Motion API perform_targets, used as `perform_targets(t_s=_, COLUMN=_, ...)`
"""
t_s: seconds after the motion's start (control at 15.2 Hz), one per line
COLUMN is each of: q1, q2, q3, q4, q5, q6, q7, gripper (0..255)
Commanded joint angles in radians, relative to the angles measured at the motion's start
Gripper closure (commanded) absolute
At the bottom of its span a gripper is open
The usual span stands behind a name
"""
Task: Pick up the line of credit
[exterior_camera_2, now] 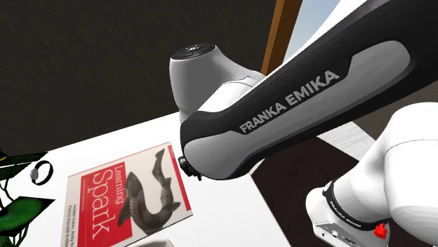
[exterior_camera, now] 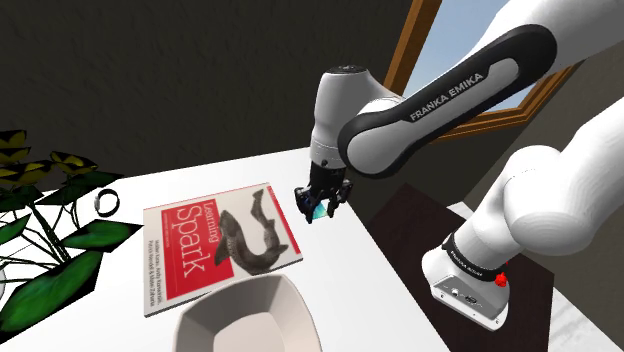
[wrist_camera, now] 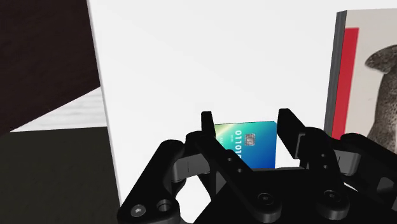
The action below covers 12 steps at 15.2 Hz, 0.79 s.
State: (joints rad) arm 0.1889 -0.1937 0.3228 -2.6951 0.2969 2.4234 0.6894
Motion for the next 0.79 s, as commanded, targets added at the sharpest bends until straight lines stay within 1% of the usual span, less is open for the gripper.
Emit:
perform_targets(t_s=0.0, q1=0.0, q2=-0.029, q3=-0.004, q4=0.008, q5=0.0, q6=-0.038, q7=0.001, gripper=255)
perform_targets(t_s=0.59, q1=0.0, q2=-0.139, q3=-0.02, q4=0.052, q5=-0.006, q6=-0.19, q7=0.011, gripper=255)
perform_targets(t_s=0.73, q1=0.0, q2=-0.14, q3=-0.02, q4=0.053, q5=-0.006, q6=-0.193, q7=0.011, gripper=255)
